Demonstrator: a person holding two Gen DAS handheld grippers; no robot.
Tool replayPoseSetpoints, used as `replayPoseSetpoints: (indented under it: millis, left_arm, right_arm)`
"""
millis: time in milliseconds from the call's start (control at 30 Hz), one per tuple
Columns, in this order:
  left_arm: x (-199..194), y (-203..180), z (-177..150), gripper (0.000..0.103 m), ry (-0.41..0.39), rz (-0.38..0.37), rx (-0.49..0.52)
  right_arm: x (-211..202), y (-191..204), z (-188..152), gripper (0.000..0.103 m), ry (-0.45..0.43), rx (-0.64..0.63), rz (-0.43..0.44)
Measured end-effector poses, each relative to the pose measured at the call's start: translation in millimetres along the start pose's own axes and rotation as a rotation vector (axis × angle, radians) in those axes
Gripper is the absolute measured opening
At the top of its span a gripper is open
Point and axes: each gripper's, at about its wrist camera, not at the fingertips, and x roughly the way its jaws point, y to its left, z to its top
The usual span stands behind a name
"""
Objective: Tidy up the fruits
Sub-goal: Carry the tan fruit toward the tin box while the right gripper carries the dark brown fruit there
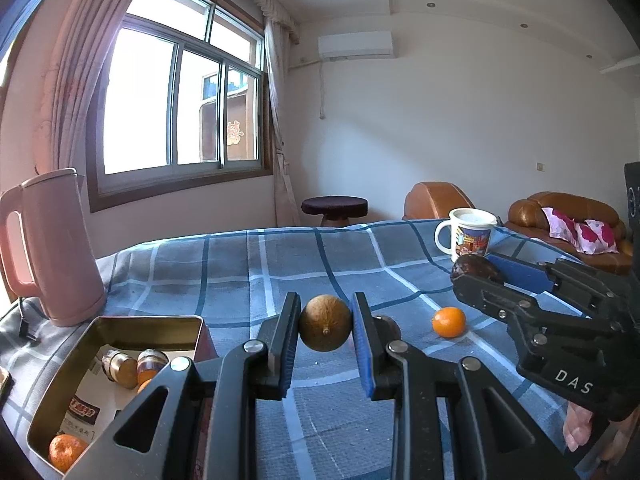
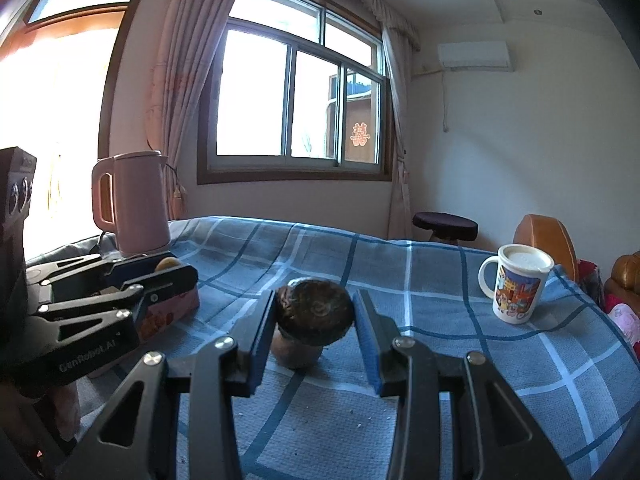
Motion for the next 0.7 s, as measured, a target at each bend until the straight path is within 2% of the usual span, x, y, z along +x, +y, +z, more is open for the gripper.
replayPoseSetpoints:
  millis: [700]
  left_arm:
    - [-7.1, 4.1, -0.7, 0.027, 0.010, -0.014, -0.035]
  right_arm:
    - [9.6, 21.4, 2.6, 0.042, 0.010, 0.007, 0.011]
